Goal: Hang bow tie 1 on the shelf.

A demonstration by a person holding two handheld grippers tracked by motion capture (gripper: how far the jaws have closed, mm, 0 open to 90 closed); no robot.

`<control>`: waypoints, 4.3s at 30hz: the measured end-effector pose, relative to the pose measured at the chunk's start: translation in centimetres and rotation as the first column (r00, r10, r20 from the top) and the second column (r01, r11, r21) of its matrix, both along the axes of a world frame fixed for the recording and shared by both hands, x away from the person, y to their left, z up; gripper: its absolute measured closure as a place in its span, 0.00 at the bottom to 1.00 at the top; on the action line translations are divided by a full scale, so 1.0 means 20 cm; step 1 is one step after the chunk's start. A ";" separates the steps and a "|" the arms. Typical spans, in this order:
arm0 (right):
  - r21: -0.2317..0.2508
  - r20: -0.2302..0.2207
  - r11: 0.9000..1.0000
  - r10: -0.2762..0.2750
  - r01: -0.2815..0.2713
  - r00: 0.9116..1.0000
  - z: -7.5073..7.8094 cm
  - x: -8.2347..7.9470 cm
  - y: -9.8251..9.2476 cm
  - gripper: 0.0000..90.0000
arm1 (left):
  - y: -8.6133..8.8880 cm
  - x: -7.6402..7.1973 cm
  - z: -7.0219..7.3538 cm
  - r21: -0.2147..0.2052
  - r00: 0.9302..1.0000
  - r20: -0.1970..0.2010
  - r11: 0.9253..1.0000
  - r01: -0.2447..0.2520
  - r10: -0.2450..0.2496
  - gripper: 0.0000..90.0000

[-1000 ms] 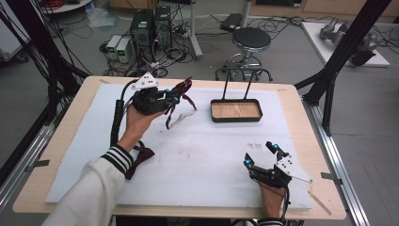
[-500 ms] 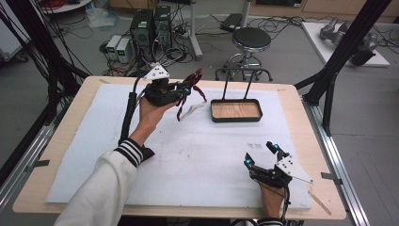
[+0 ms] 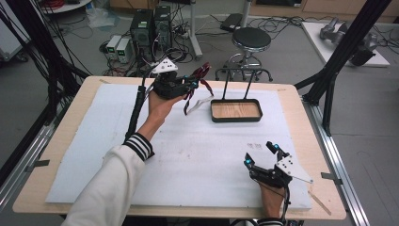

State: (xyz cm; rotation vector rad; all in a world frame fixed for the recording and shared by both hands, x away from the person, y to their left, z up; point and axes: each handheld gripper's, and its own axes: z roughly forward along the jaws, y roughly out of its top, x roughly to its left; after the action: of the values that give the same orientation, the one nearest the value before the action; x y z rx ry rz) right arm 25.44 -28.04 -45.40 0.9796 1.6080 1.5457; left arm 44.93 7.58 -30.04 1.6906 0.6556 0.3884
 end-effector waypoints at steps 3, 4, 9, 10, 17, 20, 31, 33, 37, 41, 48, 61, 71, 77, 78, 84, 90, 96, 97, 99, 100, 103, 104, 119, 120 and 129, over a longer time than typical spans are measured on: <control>-0.001 0.003 1.000 0.001 -0.001 1.000 0.00 0.00 0.00 0.10 | -0.01 0.02 0.00 -0.009 1.000 -0.004 1.000 -0.001 0.001 0.83; 0.002 0.000 1.000 0.001 -0.001 1.000 0.00 0.00 0.00 0.10 | -0.02 0.03 0.00 -0.013 1.000 -0.008 1.000 0.000 0.000 0.83; 0.000 0.003 1.000 0.002 -0.002 1.000 0.00 0.01 0.00 0.10 | -0.04 0.06 0.02 -0.031 1.000 -0.005 0.999 -0.004 0.003 0.83; 0.001 0.000 1.000 -0.001 0.001 1.000 0.00 0.00 0.00 0.10 | -0.04 0.06 0.02 -0.037 1.000 -0.007 0.999 0.000 0.000 0.83; 0.004 -0.003 1.000 -0.001 0.001 1.000 0.00 0.01 0.00 0.10 | -0.08 0.09 0.03 -0.027 1.000 -0.008 1.000 0.005 -0.005 0.83; 0.000 0.000 1.000 0.002 -0.002 1.000 0.00 0.01 0.00 0.10 | -0.10 0.10 0.03 -0.033 1.000 -0.007 0.999 0.018 -0.018 0.83; 0.005 -0.009 1.000 -0.001 0.001 1.000 0.00 0.01 0.00 0.10 | -0.14 0.17 -0.02 -0.106 1.000 -0.026 0.994 0.008 -0.011 0.83; 0.004 -0.009 1.000 -0.001 0.001 1.000 0.00 0.01 0.00 0.10 | -0.15 0.18 -0.03 -0.114 0.999 -0.032 0.994 0.004 -0.007 0.83; 0.006 -0.011 1.000 -0.001 0.001 1.000 0.00 0.01 0.00 0.10 | -0.16 0.20 -0.07 -0.114 0.999 -0.035 0.993 0.001 -0.005 0.83; 0.005 -0.010 1.000 -0.001 0.001 1.000 0.00 0.01 0.00 0.10 | -0.17 0.21 -0.09 -0.128 1.000 -0.025 0.992 -0.009 0.006 0.83; 0.002 -0.008 1.000 0.000 0.000 1.000 0.00 0.01 0.00 0.10 | -0.18 0.25 -0.12 -0.138 0.999 -0.031 0.990 -0.021 0.017 0.83; 0.004 -0.009 1.000 -0.003 0.003 1.000 0.00 0.01 0.00 0.10 | -0.22 0.26 -0.07 -0.094 1.000 -0.007 0.995 -0.018 0.018 0.83; 0.005 -0.012 1.000 -0.001 0.002 1.000 0.00 0.01 0.00 0.10 | -0.20 0.28 -0.08 -0.085 0.999 -0.010 0.995 -0.045 0.044 0.83; 0.004 -0.011 1.000 -0.002 0.002 1.000 0.00 0.01 0.00 0.10 | -0.20 0.29 -0.10 -0.043 0.998 -0.019 0.997 -0.064 0.064 0.83; 0.004 -0.011 1.000 -0.002 0.002 1.000 0.00 0.01 0.00 0.10 | -0.20 0.29 -0.10 -0.043 0.997 -0.026 0.997 -0.068 0.067 0.83; 0.006 -0.010 1.000 -0.003 0.003 1.000 0.00 0.01 0.00 0.10 | -0.19 0.29 -0.10 -0.007 0.996 -0.038 0.996 -0.084 0.083 0.83; 0.008 -0.009 1.000 -0.002 0.003 1.000 0.00 0.01 0.00 0.10 | -0.19 0.28 -0.11 0.021 0.993 -0.054 0.994 -0.107 0.108 0.81; 0.011 -0.007 1.000 0.000 0.000 1.000 0.00 0.01 -0.01 0.10 | -0.18 0.29 -0.11 0.023 0.987 -0.077 0.990 -0.138 0.139 0.69; 0.010 -0.006 1.000 0.001 0.000 1.000 0.00 0.01 -0.01 0.10 | -0.18 0.29 -0.11 0.022 0.987 -0.083 0.990 -0.138 0.140 0.67; 0.010 -0.005 1.000 0.001 -0.001 1.000 0.00 0.01 -0.01 0.10 | -0.17 0.30 -0.12 0.023 0.986 -0.093 0.990 -0.138 0.140 0.60; 0.010 -0.006 1.000 0.000 0.000 1.000 0.00 0.01 -0.01 0.10 | -0.17 0.30 -0.12 0.023 0.985 -0.094 0.990 -0.141 0.142 0.55; 0.010 -0.007 1.000 0.000 0.000 1.000 0.00 0.01 -0.01 0.10 | -0.15 0.30 -0.12 0.014 0.987 -0.078 0.990 -0.138 0.138 0.41; 0.011 -0.008 1.000 0.000 0.000 1.000 0.00 0.01 -0.01 0.10 | -0.15 0.29 -0.12 0.017 0.989 -0.068 0.991 -0.131 0.132 0.38; 0.013 -0.009 1.000 0.000 0.000 1.000 0.00 0.01 -0.01 0.10 | 0.00 0.18 -0.14 0.012 0.995 0.011 0.995 -0.101 0.101 0.19; 0.014 -0.012 1.000 -0.002 0.002 1.000 0.00 0.01 -0.01 0.10 | 0.01 0.16 -0.14 0.017 0.995 0.021 0.995 -0.097 0.097 0.19; 0.013 -0.013 1.000 -0.003 0.003 1.000 0.00 0.01 0.00 0.10 | 0.11 0.04 -0.13 0.004 0.996 0.062 0.998 -0.065 0.065 0.18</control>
State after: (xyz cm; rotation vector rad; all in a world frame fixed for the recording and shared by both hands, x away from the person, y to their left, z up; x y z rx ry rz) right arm 25.60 -28.13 -45.38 1.0001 1.6066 1.5528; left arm 45.64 9.75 -32.59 1.6595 0.6651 0.4877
